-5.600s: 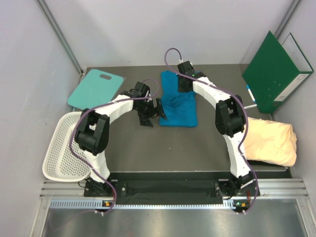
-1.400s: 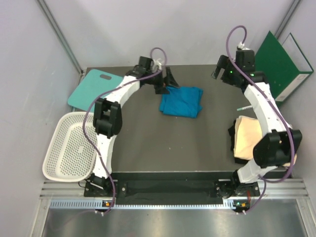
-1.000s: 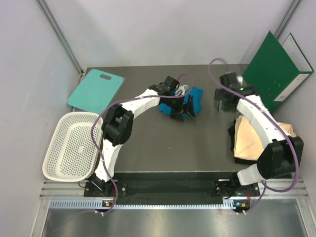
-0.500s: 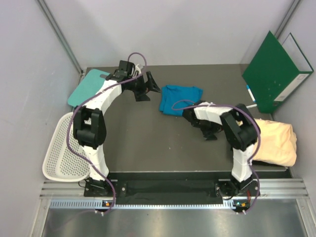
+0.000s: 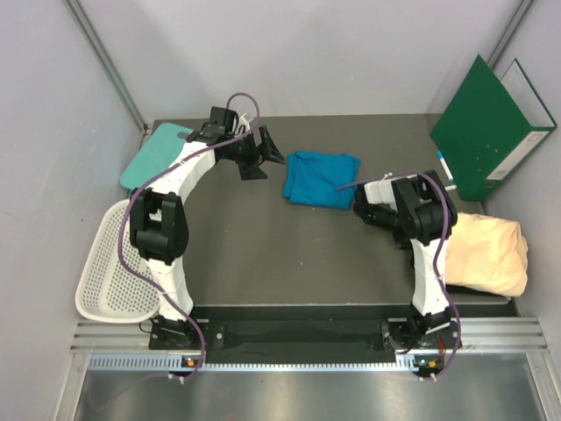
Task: Fold and stack the t-shirts
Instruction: Put the neatly folded tshirt into the corner of the board with the right arm
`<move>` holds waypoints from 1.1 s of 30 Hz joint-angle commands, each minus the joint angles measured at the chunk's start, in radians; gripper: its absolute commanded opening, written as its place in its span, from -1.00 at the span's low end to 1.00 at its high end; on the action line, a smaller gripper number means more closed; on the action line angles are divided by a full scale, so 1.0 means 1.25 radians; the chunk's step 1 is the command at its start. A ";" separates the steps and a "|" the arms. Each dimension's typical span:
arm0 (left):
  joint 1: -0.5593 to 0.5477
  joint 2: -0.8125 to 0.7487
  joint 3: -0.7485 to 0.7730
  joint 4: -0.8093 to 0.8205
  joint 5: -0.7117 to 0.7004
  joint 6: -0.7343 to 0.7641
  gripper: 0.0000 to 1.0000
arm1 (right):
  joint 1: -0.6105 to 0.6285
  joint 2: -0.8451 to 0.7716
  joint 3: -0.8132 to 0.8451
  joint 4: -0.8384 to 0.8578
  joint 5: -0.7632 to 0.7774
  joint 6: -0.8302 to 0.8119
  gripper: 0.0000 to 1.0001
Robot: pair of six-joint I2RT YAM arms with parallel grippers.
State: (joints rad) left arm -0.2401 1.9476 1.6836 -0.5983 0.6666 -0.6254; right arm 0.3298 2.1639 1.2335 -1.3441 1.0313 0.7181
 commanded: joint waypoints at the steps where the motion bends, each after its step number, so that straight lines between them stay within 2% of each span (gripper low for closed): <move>1: 0.008 -0.012 0.025 0.012 0.025 0.005 0.97 | -0.050 0.007 -0.003 0.055 -0.033 0.002 -0.41; 2: 0.010 -0.011 0.028 0.011 0.027 0.006 0.97 | -0.055 0.000 -0.006 0.081 -0.043 -0.012 -0.99; 9: 0.015 -0.004 0.024 0.000 0.030 0.013 0.97 | -0.020 -0.099 -0.022 0.145 -0.121 -0.096 -1.00; 13: 0.015 -0.006 0.019 0.000 0.024 0.013 0.97 | 0.065 -0.137 0.019 0.124 -0.182 -0.117 -1.00; 24: 0.018 -0.025 0.004 -0.013 -0.007 0.018 0.97 | 0.254 -0.103 0.202 0.111 -0.414 -0.147 -1.00; 28: 0.018 -0.022 -0.010 -0.015 -0.033 0.020 0.98 | 0.264 -0.103 0.238 0.108 -0.480 -0.149 -0.98; 30: 0.017 -0.012 -0.018 -0.018 -0.069 0.034 0.98 | 0.263 -0.143 0.254 0.118 -0.527 -0.161 -0.53; 31: 0.015 0.003 -0.019 -0.017 -0.075 0.040 0.97 | 0.261 -0.166 0.259 0.129 -0.552 -0.167 -0.05; 33: 0.015 0.027 -0.017 -0.012 -0.084 0.050 0.98 | 0.260 -0.256 0.272 0.190 -0.629 -0.205 0.39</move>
State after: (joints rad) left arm -0.2237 1.9503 1.6707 -0.6125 0.6136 -0.6044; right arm 0.6403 2.0331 1.4967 -1.2552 0.4892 0.5060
